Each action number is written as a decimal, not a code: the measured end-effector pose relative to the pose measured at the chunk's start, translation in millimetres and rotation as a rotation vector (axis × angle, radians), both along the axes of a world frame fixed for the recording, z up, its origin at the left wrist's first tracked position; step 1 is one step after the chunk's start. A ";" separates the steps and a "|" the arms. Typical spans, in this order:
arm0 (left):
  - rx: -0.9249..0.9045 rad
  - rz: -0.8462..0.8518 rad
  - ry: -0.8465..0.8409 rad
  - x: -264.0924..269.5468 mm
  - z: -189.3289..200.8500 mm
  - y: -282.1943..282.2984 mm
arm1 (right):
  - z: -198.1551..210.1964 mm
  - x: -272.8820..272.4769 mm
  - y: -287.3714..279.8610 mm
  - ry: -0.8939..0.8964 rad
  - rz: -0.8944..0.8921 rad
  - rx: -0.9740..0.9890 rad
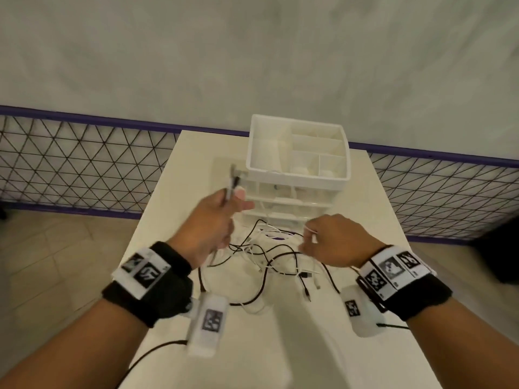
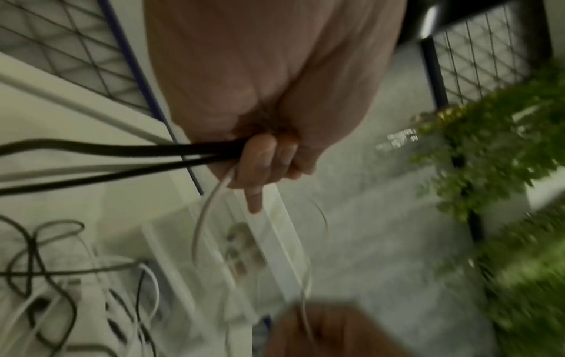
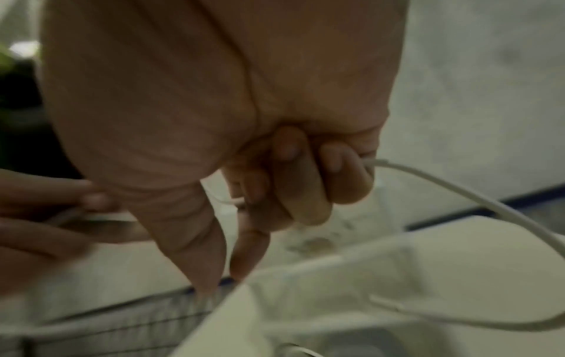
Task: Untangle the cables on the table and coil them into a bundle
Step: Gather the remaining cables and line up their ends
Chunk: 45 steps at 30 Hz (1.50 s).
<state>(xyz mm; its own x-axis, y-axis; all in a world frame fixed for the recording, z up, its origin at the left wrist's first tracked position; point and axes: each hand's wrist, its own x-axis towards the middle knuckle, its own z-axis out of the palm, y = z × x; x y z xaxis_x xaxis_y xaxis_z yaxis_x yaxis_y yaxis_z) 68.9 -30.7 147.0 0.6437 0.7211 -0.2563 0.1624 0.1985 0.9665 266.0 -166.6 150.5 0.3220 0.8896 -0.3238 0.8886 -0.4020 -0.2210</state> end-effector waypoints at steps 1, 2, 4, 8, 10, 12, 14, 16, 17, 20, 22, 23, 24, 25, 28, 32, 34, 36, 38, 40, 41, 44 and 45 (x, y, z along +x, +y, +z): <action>0.028 -0.059 0.030 9.8 0.2 -10.9 | 9.3 -13.6 11.0 -0.005 0.070 0.002; 0.058 -0.111 0.060 17.6 -1.2 -19.4 | 17.8 -26.1 19.5 0.006 0.123 -0.002; 0.058 -0.144 0.072 25.6 -2.1 -27.5 | 26.7 -36.7 27.8 0.081 0.170 -0.021; -0.262 -0.079 -0.146 18.4 7.0 -13.2 | 19.6 -26.1 20.7 0.216 0.157 -0.102; -0.338 -0.112 -0.198 14.1 12.8 -7.0 | 9.7 -28.5 16.4 0.261 0.167 -0.126; -0.313 -0.089 -0.168 15.7 12.9 -3.7 | 0.9 -30.7 13.2 0.319 0.153 -0.057; -0.283 0.050 -0.133 16.0 8.2 4.7 | -5.7 -20.9 8.5 0.419 0.095 0.073; -0.270 0.224 -0.120 9.4 2.1 19.1 | -9.3 0.0 -1.1 0.532 0.013 0.208; -0.266 0.294 -0.118 3.9 0.2 27.2 | -8.7 11.4 -7.4 0.597 -0.070 0.252; -0.229 0.359 -0.115 -11.3 -1.2 41.8 | -11.9 43.7 -25.2 0.724 -0.345 0.285; -0.170 0.331 -0.080 -12.9 -1.2 40.8 | -17.9 57.7 -29.6 0.640 -0.376 0.197; -0.133 0.320 -0.050 -10.9 -1.8 38.3 | -23.0 65.5 -29.7 0.561 -0.385 0.157; -0.094 0.318 -0.020 -9.2 -3.6 36.1 | -28.6 72.4 -28.1 0.473 -0.405 0.138; -0.052 0.324 0.011 -7.6 -5.3 34.1 | -36.1 79.9 -25.6 0.363 -0.442 0.125; 0.016 0.375 0.063 -9.7 -9.3 33.1 | -56.1 91.1 -23.0 -0.175 -0.557 0.079; -0.039 0.466 -0.051 -28.8 -14.4 40.8 | -85.9 56.7 -28.9 -0.368 -0.492 0.228; -0.057 0.519 -0.111 -37.5 -16.7 45.0 | -105.1 22.7 -23.4 -0.202 -0.395 0.127; -0.095 0.578 -0.192 -41.3 -16.4 47.2 | -130.0 -7.9 -12.7 -0.057 -0.304 -0.191; -0.089 0.606 -0.247 -40.9 -13.3 46.9 | -152.4 -27.5 -2.3 0.062 -0.291 -0.352; -0.073 0.601 -0.284 -39.1 -9.5 44.3 | -163.4 -37.2 3.5 0.106 -0.321 -0.342; -0.067 0.599 -0.291 -39.0 -7.8 43.7 | -164.1 -38.6 5.7 0.123 -0.341 -0.318; -0.060 0.609 -0.251 -42.7 -2.5 49.0 | -149.9 -23.4 15.5 0.306 -0.439 -0.207; -0.069 0.611 -0.240 -44.4 -1.4 52.3 | -136.1 -14.3 20.2 0.419 -0.490 -0.145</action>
<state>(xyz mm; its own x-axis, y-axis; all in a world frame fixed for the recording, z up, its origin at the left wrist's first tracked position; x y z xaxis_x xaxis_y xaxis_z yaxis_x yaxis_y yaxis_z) 24.4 21.6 145.6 0.1691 0.9617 -0.2156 -0.2172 0.2497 0.9436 251.7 -146.4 14.4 0.4995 0.6097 -0.6155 0.4455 -0.7901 -0.4211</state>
